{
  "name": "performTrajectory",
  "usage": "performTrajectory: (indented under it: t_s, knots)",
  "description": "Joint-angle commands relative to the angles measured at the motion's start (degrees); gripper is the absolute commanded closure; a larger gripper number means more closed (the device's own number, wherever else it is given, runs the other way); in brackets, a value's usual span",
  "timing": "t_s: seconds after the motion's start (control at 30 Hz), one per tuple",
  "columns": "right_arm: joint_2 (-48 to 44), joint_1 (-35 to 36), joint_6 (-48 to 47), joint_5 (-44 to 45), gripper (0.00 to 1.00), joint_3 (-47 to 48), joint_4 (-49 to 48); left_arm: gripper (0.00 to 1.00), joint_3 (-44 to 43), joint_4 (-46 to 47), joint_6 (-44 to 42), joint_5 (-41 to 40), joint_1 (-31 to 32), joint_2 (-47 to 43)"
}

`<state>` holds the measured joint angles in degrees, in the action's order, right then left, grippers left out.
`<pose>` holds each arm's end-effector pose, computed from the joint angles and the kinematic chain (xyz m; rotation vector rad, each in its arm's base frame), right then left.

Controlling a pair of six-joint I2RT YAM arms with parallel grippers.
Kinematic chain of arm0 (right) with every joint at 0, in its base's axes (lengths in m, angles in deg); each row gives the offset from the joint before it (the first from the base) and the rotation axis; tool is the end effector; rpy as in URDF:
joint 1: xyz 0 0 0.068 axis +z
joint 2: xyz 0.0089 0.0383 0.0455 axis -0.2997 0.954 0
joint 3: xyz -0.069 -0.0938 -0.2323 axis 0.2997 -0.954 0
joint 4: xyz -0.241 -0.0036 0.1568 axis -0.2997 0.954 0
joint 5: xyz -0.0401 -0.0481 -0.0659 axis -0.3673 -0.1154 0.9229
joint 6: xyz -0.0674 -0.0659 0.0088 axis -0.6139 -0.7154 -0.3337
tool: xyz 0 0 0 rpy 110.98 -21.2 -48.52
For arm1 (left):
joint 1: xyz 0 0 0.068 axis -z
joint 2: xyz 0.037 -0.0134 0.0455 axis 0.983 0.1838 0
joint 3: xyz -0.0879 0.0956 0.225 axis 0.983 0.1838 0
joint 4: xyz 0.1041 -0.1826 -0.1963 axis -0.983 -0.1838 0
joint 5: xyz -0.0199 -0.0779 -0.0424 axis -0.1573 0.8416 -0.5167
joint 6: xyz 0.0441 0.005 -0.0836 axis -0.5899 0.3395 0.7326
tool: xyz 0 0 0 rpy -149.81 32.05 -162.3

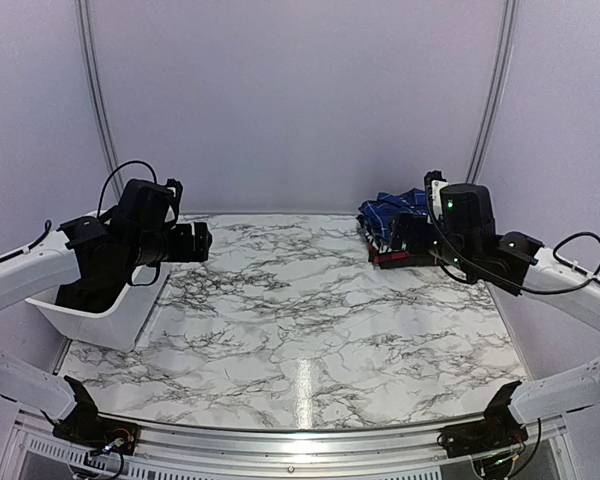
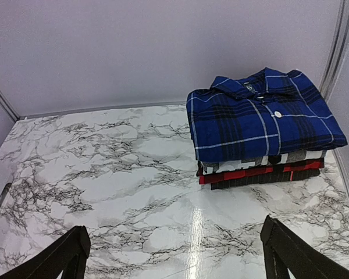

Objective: Fold and stack the long sleeve shirts
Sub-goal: Pick up the crumpled shirt from the bin.

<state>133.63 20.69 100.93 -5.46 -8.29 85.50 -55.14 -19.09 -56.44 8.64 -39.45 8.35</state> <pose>0.2839 0.1778 0.2972 -0.0104 1.9712 0.2567 0.2921 -0.2021 0.2833 0.0766 2.0783 -0.2567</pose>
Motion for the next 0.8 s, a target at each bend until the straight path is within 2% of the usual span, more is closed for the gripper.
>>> performTrajectory:
  t_s: [0.0, 0.23, 0.4, 0.6, 0.77]
  knots:
    - [-1.0, -0.2, -0.8, -0.4, 0.01, 0.1, -1.4, 0.01, -0.1, -0.4, 0.0, 0.2, -0.3, -1.5]
    - [-0.5, -0.2, -2.0, -0.9, 0.02, 0.3, -0.2, 0.01, -0.1, -1.4, 1.3, -1.9, -1.0, -3.1]
    - [0.0, -0.3, -3.7, -1.4, 0.01, -0.3, -1.2, 0.01, -2.4, -7.8, 4.7, -7.8, -3.3, -4.8]
    - [0.4, -0.4, -6.5, -6.0, 0.01, -0.8, -5.2, 0.01, -7.0, -18.0, 10.6, -10.2, -14.2, -4.0]
    - [0.8, -0.3, -8.6, -9.5, 0.02, -0.7, -7.5, 0.01, -4.8, -21.0, 13.2, -7.4, -25.3, -2.2]
